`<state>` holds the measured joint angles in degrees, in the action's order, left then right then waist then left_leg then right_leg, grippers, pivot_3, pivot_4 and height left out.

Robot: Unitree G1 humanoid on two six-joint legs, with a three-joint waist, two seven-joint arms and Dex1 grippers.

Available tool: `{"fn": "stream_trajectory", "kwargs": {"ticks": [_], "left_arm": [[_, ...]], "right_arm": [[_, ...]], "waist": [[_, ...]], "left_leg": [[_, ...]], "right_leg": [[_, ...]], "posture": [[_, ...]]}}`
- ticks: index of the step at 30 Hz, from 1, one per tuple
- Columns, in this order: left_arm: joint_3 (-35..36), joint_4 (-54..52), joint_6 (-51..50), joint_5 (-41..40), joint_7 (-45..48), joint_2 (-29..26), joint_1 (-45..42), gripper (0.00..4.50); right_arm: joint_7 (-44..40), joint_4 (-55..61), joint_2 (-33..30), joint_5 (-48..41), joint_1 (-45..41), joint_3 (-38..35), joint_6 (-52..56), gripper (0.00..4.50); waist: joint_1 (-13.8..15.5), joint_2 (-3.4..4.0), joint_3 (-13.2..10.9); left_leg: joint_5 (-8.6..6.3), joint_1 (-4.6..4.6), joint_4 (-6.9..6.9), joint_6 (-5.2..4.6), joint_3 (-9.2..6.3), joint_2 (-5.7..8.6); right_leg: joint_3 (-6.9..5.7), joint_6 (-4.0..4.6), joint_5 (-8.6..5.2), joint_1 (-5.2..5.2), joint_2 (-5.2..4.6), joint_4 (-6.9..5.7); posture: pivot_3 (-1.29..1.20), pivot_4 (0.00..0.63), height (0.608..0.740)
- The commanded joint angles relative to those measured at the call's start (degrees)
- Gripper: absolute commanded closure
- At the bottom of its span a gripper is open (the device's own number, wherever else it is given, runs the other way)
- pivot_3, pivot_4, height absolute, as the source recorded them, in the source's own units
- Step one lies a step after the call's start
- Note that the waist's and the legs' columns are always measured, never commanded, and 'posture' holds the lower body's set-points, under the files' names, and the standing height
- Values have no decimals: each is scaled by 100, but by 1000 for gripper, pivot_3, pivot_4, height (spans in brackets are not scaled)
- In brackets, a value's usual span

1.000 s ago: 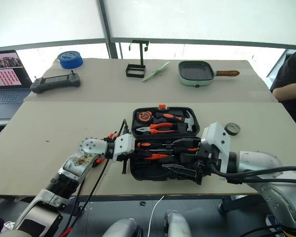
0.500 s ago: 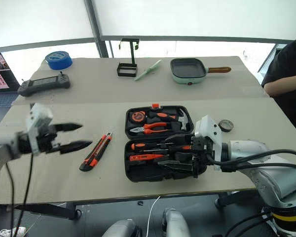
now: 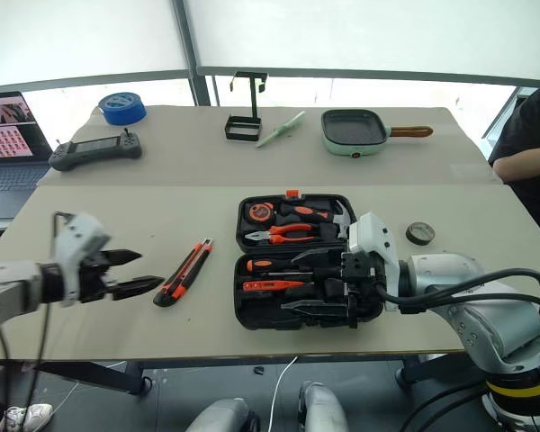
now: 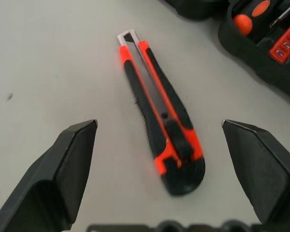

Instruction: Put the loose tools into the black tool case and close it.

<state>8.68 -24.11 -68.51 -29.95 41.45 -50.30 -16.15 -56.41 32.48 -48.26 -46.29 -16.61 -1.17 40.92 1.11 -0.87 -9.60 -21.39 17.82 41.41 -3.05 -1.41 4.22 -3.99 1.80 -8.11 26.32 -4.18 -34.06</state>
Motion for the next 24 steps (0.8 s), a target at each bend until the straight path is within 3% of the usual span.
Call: {"fn": "stream_trajectory", "kwargs": {"ticks": [1, 11, 15, 20, 24], "left_arm": [[-362, 78, -447, 120, -432, 113, -388, 66], [-1727, 482, -373, 653, -833, 275, -593, 66], [-1760, 553, -125, 808, -796, 181, -373, 963], [-1052, 1150, 412, 673, -526, 266, -636, 2769], [-803, 1536, 1681, 473, 390, 296, -1278, 2815]], "right_arm": [[144, 325, 0, -127, 150, -233, -7, 0], [426, 610, -42, -218, 384, -364, 93, 0], [479, 627, -48, -143, 407, -389, 24, 0], [528, 584, -92, -137, 409, -478, 42, 0], [451, 583, -248, -457, 510, -685, 272, 0]], "waist": [[-64, 0, 0], [-40, 8, 5], [-39, 19, 12], [-41, 24, 16], [-23, -1, 1]], "left_leg": [[7, -1, -6, -11, 1, 0], [4, -35, -39, 48, 9, 2], [8, -44, -46, 56, 5, 1], [16, -45, -48, 40, 5, -1], [26, -27, -46, 22, 1, -1]], "right_leg": [[0, 0, 0, 1, 0, -2], [13, 12, -7, -9, -5, 1], [21, 12, -8, -15, -5, -4], [22, 11, -9, -14, -2, -4], [15, 12, -8, 2, -2, -6]], "posture": [[0, 150, 740], [0, 150, 740], [0, 150, 740], [0, 150, 740], [0, 150, 740]]}}
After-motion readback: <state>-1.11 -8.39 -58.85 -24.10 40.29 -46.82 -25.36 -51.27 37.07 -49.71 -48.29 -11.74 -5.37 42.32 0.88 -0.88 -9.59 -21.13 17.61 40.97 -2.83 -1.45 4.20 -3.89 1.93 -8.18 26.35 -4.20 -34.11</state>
